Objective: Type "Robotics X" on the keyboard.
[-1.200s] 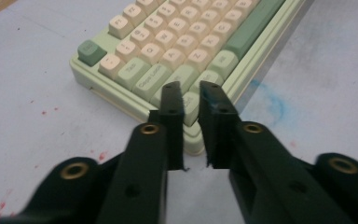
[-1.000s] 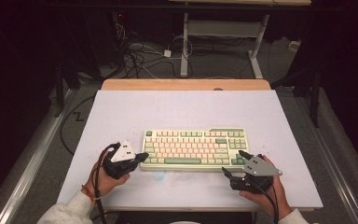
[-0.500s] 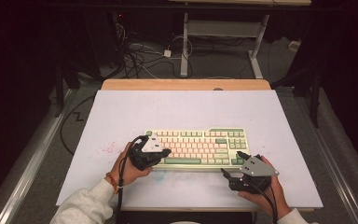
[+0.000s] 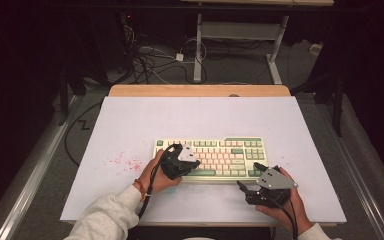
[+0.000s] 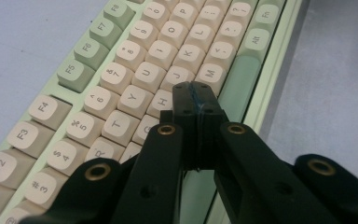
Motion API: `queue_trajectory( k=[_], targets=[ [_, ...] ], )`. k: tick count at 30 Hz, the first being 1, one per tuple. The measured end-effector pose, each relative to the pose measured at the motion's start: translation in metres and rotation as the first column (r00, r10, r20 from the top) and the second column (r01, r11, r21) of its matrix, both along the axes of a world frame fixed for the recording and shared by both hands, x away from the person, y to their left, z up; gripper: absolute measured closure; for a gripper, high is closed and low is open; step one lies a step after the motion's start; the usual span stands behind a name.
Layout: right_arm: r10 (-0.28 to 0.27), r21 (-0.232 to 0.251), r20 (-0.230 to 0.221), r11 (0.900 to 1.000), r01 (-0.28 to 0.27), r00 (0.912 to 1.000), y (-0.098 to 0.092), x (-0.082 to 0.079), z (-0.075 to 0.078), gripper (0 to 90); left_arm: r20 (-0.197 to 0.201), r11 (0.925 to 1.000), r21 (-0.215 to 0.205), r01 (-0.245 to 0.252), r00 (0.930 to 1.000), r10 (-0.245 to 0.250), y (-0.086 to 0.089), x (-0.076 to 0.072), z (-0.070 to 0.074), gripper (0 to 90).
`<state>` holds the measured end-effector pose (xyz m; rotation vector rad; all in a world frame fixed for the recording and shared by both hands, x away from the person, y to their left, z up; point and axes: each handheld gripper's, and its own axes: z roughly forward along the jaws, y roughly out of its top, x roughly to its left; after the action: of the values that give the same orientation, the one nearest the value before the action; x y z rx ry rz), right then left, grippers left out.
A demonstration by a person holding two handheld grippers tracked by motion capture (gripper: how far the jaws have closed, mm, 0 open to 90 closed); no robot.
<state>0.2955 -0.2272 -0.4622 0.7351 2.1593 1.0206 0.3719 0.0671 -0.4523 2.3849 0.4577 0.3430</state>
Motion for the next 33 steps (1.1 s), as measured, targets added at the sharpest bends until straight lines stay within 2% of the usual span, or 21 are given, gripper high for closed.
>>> queue_trajectory(
  k=[8,10,14,18,23,27,30,33],
  targets=[
    [0.006,-0.007,-0.005,1.000,-0.006,1.0000,0.001,0.000,-0.001,22.0,-0.004,0.9997,0.026,-0.003,1.0000,0.003,-0.004,0.003,-0.004,87.6],
    [0.006,-0.010,-0.008,1.000,-0.006,1.0000,0.001,0.000,-0.001,22.0,-0.009,0.9990,0.045,-0.001,1.0000,0.002,-0.006,0.003,-0.006,87.6],
    [0.008,-0.015,-0.010,1.000,-0.008,0.9999,0.002,0.000,-0.001,22.0,-0.005,0.9992,0.040,0.000,1.0000,0.000,-0.005,0.003,-0.005,87.6],
    [0.006,-0.008,-0.008,1.000,-0.006,1.0000,0.001,0.000,-0.001,22.0,0.032,0.9999,0.015,-0.003,0.9995,0.003,0.000,0.000,0.001,85.4],
    [0.004,-0.009,-0.006,1.000,-0.005,1.0000,0.001,0.000,0.000,22.0,0.059,1.0000,0.000,-0.007,0.9983,0.007,0.005,-0.003,0.006,82.1],
    [0.005,-0.005,-0.006,1.000,-0.005,1.0000,0.000,0.000,0.000,22.0,0.086,0.9997,-0.017,-0.016,0.9961,0.018,0.011,-0.005,0.010,75.2],
    [0.006,-0.006,-0.007,1.000,-0.006,1.0000,0.000,0.000,0.000,22.0,0.104,0.9993,-0.032,-0.020,0.9943,0.023,0.016,-0.007,0.013,74.1],
    [0.006,-0.005,-0.005,1.000,-0.006,1.0000,0.000,0.000,0.000,22.0,0.123,0.9981,-0.054,-0.028,0.9918,0.034,0.022,-0.010,0.016,65.9]
  ],
)
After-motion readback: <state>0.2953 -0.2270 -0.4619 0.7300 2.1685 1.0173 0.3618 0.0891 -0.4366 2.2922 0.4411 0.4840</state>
